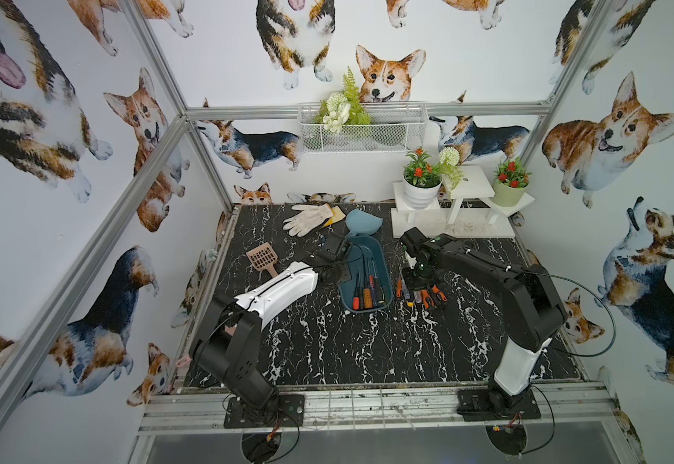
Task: Take out the screwdriver from the storage box
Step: Place the screwdriver at the center of the board.
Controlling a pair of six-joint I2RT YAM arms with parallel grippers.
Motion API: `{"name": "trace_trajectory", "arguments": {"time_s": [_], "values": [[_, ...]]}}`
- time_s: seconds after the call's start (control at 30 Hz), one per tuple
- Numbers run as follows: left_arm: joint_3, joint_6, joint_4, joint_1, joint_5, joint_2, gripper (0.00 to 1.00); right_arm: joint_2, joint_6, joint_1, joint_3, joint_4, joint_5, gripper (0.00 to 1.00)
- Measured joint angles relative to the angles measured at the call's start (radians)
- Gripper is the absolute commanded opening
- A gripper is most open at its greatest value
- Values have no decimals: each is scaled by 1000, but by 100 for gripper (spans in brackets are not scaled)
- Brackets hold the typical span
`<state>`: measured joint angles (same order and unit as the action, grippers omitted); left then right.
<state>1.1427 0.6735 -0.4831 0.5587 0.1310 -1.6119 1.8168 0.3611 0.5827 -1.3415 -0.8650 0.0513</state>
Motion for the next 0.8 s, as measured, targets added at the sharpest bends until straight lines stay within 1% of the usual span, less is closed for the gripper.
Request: {"name": "trace_trajectory", "arguments": {"time_s": [0.13, 0.4, 0.47, 0.53, 0.63, 0.8], "values": [[0, -1, 0, 0, 1, -1, 0, 17, 1, 0, 3, 0, 0, 1], [0, -4, 2, 0, 1, -3, 0, 45, 5, 0, 3, 0, 3, 14], [0, -5, 2, 0, 4, -5, 0, 46, 5, 0, 3, 0, 3, 22], [5, -16, 0, -2, 11, -20, 0, 42, 10, 0, 10, 8, 7, 26], [23, -25, 0, -2, 6, -42, 0, 18, 18, 0, 35, 26, 11, 28], [36, -30, 2, -2, 7, -43, 0, -5, 31, 0, 48, 53, 24, 30]]}}
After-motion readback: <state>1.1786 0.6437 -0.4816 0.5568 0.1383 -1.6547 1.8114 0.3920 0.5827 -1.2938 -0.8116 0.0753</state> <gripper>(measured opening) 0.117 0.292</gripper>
